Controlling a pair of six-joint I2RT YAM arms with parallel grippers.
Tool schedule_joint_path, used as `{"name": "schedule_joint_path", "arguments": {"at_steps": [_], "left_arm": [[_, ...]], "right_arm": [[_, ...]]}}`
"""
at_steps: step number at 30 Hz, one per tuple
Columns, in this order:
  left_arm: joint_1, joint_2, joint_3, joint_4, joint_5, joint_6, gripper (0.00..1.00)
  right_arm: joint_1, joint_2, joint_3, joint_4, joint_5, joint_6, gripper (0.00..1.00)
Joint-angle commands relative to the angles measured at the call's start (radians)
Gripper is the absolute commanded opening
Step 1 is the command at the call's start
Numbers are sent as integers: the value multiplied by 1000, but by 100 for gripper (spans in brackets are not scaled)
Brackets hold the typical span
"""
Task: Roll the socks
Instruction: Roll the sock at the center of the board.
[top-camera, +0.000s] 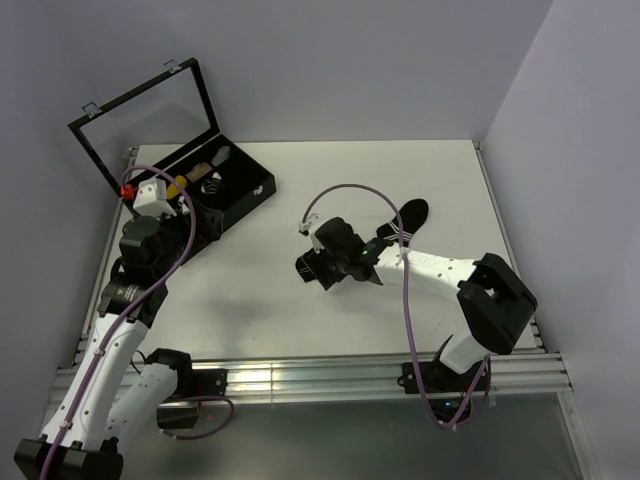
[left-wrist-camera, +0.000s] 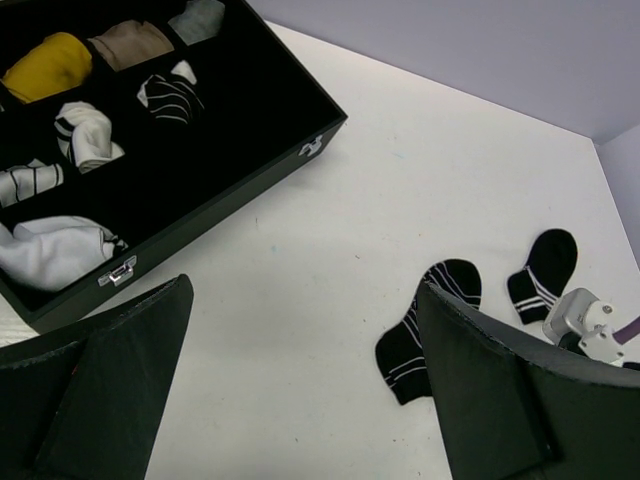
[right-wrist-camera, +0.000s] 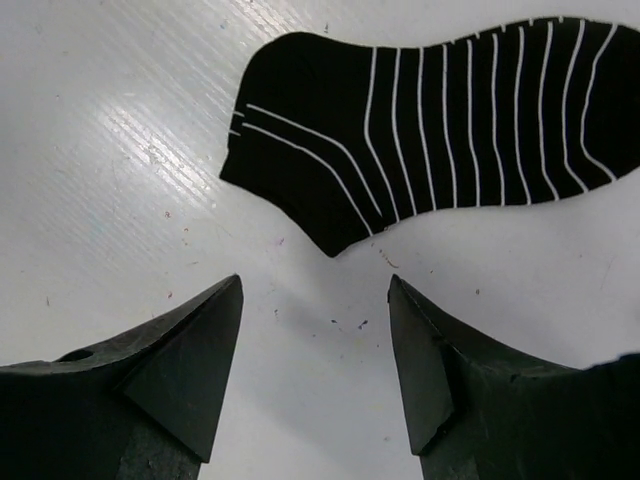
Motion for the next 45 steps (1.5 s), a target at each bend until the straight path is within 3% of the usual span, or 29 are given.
{"name": "schedule_joint_path", "arguments": {"at_steps": [1,21,36,45], "left_arm": [[4,8,18,10,35,14,99],[2,50,35,-8,55,15,99],[2,53,37,-8,61,14,100],[4,53,35,-8,59,14,100]], "right_arm": [[28,25,33,73,-2,-99,68],[137,248,197,47,94,-199,66],[151,260,159,57,125,-203,55],[152,282,147,81,104,-208,55]]}}
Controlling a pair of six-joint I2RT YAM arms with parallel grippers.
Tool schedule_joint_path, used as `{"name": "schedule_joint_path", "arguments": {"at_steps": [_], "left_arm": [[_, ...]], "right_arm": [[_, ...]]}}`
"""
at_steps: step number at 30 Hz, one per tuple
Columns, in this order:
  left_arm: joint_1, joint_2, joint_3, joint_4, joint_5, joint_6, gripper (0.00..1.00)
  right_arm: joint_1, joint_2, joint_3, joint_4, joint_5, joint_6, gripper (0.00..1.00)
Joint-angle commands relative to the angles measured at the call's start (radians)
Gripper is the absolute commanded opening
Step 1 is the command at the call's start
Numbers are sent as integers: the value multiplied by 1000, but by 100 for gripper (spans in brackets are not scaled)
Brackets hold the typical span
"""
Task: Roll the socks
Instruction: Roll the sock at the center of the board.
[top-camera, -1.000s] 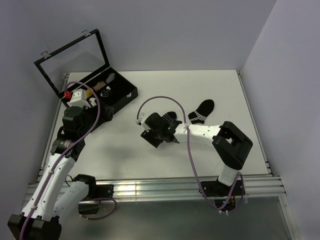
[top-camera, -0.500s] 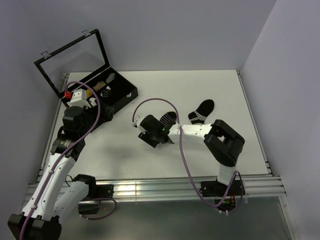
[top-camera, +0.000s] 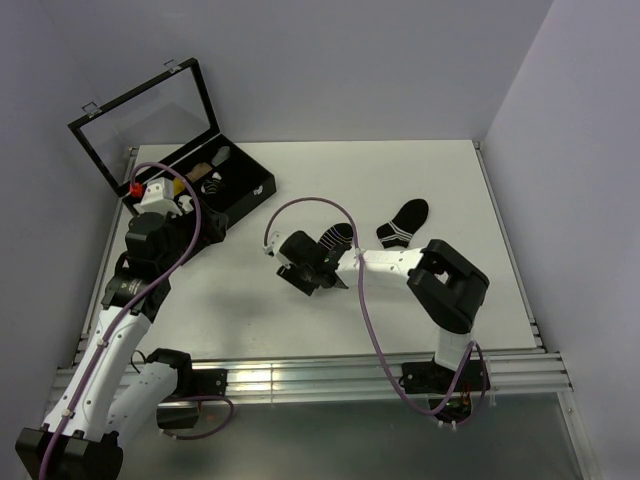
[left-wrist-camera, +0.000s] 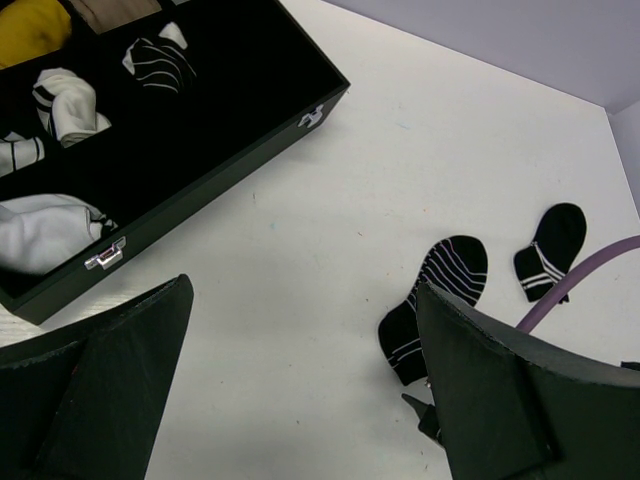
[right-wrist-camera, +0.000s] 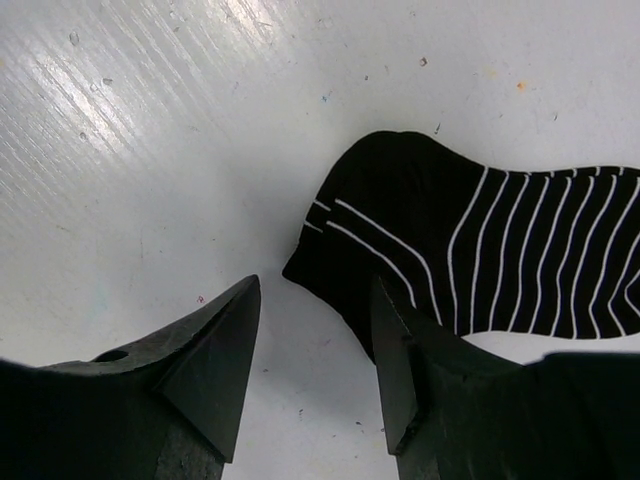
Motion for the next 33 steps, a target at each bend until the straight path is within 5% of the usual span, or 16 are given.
{"name": "schedule_joint_path", "arguments": {"at_steps": [1,14,23,33], "left_arm": [[4,3,35,8,22,12,99],[4,-2,35,11,24,12,100],[2,-5,36,18,39,0,100],[-22,18,4,-10,145,-113,97]], "right_arm": [[10,18,-9,35,1,-16,55],[16,52,-9,39,22,-9,41],[18,27,35,-5,-21,40,4],[-68,58,149,-99,-306,133,0]]}}
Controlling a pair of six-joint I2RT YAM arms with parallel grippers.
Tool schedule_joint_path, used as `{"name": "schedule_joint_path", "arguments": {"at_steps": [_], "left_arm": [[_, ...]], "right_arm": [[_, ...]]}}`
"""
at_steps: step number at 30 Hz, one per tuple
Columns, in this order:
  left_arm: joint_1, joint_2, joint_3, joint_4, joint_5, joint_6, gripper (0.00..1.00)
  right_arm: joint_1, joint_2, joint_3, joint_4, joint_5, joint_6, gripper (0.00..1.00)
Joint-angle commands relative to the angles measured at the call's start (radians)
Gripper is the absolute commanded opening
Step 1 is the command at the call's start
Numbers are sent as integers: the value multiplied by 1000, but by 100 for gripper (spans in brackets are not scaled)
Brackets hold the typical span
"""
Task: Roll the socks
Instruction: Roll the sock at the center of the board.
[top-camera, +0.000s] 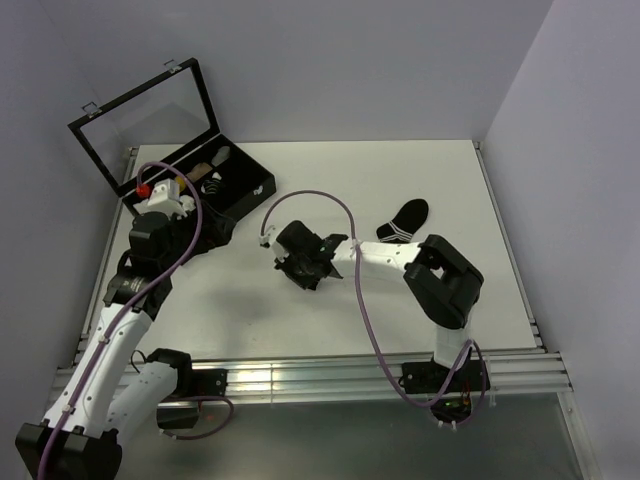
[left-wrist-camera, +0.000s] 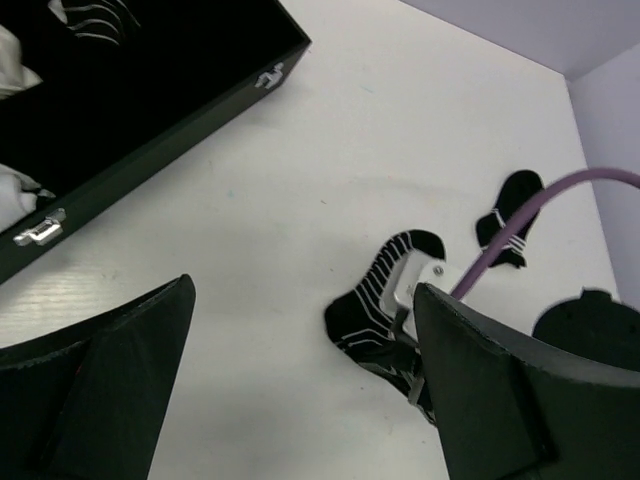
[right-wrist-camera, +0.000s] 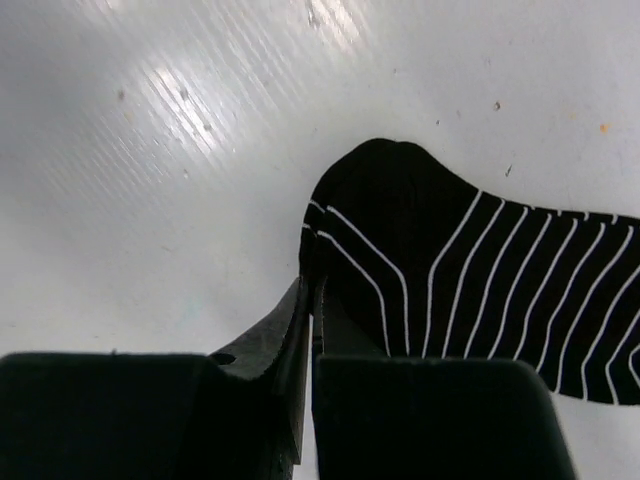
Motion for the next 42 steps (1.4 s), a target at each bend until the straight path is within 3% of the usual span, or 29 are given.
{"name": "schedule_joint_path", "arguments": {"at_steps": [1,10,16,34,42], "left_arm": [[-25,8,-17,17,68,-91,96],[-225,72,-204,199,12,-312,95],[-331,149,-286,334,-42,-354,90],[-427,532,-261,494,-132,-642,76],[-430,592,-279,521,-136,-616,61]], "right_arm": [[-65,26,67,-38,-166,60,0],[-197,124,92,-23,-525,140,0],[-272,163,64,30,-685,202,0],[-315,196,63,50,-704,244,0],[-337,198,52,85,-756,284,0]]}}
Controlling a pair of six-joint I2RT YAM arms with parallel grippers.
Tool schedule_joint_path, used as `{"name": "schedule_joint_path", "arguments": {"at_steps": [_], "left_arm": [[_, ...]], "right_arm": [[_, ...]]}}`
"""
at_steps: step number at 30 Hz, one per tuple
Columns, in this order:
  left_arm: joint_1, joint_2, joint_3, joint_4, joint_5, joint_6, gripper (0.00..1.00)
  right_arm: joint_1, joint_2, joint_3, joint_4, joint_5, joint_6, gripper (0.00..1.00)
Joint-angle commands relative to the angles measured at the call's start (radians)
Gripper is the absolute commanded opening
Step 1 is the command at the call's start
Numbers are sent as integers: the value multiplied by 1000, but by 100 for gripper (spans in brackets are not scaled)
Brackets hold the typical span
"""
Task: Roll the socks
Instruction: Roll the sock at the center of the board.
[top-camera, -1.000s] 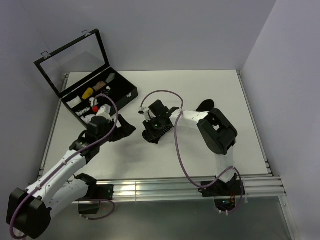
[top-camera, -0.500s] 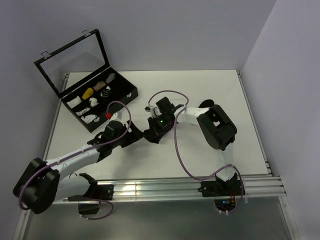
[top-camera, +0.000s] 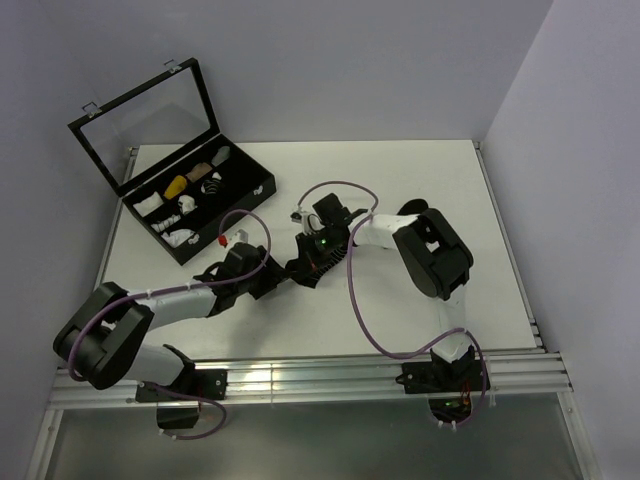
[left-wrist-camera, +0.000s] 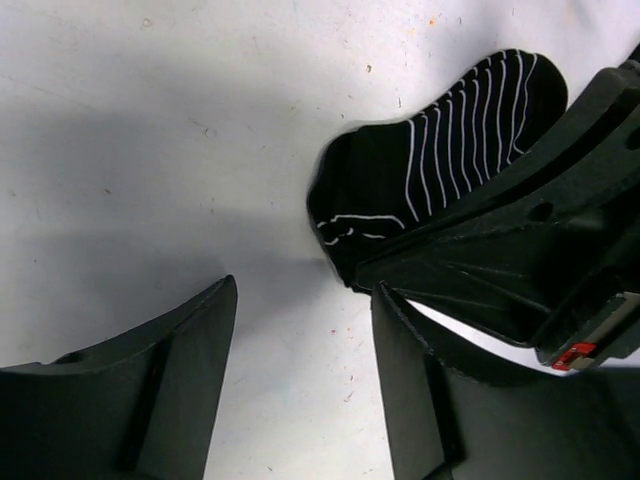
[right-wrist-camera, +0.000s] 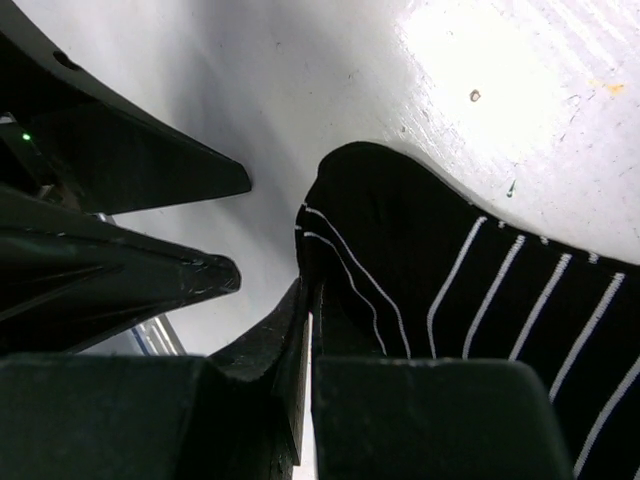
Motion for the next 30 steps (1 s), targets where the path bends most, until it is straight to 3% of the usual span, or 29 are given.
{"name": "schedule_joint_path", "arguments": {"at_steps": [1,9,30], "left_arm": [[-7,24,7,65,-22,2,60],[-7,35,-16,108,-13,48,58],[-7,30,-22,110,-27,65,58]], "right_arm": [[-21,19,-4,42,-50,36,0],[-75,45,-1,57,-126,119,0],[-77,25,164,-200,-64,27,0]]}}
